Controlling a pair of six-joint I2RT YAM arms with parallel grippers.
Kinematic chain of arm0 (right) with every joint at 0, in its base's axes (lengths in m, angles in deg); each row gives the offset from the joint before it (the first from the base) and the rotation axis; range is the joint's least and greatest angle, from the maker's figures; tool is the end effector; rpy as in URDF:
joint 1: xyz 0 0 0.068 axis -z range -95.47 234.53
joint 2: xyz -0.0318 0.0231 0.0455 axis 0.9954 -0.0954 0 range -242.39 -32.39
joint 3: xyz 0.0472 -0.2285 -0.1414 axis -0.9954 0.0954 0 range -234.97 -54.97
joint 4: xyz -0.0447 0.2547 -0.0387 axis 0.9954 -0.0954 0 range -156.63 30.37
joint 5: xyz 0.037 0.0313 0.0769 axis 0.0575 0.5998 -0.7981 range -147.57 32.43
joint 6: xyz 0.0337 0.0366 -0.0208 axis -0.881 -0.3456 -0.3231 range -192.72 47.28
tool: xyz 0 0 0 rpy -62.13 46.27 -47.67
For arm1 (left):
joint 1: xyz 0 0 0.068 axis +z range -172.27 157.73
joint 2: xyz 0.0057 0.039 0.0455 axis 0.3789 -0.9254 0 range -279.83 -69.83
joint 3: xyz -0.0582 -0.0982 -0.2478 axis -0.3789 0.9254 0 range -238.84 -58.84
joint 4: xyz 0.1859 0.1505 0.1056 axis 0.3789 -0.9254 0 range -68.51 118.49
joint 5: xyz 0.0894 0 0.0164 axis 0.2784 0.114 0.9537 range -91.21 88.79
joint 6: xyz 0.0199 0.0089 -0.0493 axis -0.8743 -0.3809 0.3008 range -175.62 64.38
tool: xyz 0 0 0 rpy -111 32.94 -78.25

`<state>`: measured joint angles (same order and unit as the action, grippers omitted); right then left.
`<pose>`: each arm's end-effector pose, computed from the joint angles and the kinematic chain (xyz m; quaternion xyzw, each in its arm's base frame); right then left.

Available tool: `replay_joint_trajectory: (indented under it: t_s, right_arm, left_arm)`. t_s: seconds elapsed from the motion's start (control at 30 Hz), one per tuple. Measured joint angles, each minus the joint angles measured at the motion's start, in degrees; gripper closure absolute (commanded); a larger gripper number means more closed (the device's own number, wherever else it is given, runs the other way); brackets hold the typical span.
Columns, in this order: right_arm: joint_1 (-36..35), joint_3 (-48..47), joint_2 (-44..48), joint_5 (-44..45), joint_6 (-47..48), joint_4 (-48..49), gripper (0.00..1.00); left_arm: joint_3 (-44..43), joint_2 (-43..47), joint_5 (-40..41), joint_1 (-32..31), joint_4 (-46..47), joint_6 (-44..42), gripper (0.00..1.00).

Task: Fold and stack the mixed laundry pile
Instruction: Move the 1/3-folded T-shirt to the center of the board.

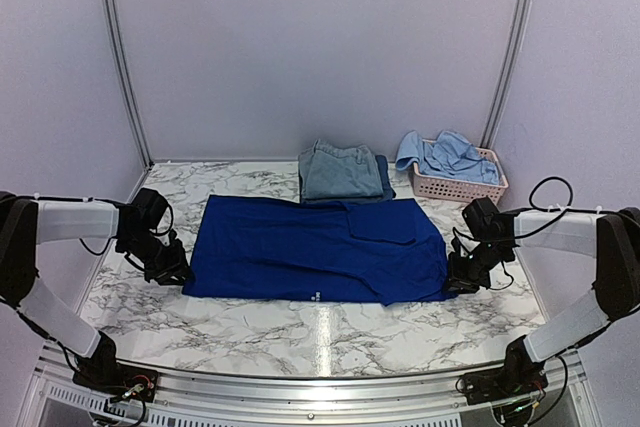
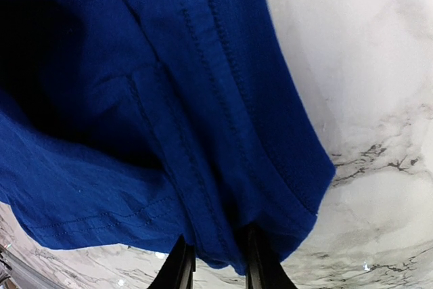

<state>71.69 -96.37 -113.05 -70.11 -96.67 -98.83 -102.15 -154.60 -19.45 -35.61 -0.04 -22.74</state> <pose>0.2192 0.0579 0.1588 0.0848 0.9854 0.1346 0.0605 0.2468 -0.0700 0.1579 -0.1379 0.9629 -0.2108 0.0965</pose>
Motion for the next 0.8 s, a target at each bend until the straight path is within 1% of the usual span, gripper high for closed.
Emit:
replay_joint_trajectory:
  t_s: [0.07, 0.13, 0.23, 0.27, 0.33, 0.37, 0.4, 0.6, 0.8]
  right_arm:
    - [0.00, 0.00, -0.02, 0.00, 0.00, 0.00, 0.79]
    - [0.00, 0.00, -0.04, 0.00, 0.00, 0.00, 0.80]
    - [0.00, 0.00, -0.13, 0.00, 0.00, 0.00, 0.84]
    - [0.00, 0.00, -0.13, 0.00, 0.00, 0.00, 0.86]
    - [0.00, 0.00, -0.13, -0.02, 0.02, -0.04, 0.93]
    - [0.00, 0.00, -0.13, -0.04, 0.09, -0.07, 0.99]
    - [0.00, 0.00, -0.13, -0.09, 0.07, -0.15, 1.00]
    - [0.00, 0.13, 0.39, -0.46, 0.04, -0.96, 1.00]
    - [0.00, 1.05, 4.22, -0.46, -0.02, -3.69, 1.00]
  left_arm:
    - [-0.02, -0.22, -0.20, 0.00, 0.00, -0.11, 0.74]
    - [-0.02, -0.61, -0.22, 0.00, 0.00, -0.17, 0.80]
    - [-0.02, -0.94, -0.33, 0.00, 0.00, -0.13, 0.93]
    - [-0.02, -1.01, -0.37, 0.00, 0.02, -0.13, 1.00]
    - [0.04, -1.03, -0.52, 0.00, 0.00, 0.20, 1.00]
    - [0.07, -1.01, -0.72, 0.00, -0.07, 0.00, 1.00]
    - [0.09, -0.98, -0.81, 0.00, -0.13, 0.00, 1.00]
    - [0.57, 2.21, -0.81, 0.28, -2.45, -0.15, 1.00]
    - [1.01, 4.24, -0.37, 0.83, -5.81, -1.27, 1.00]
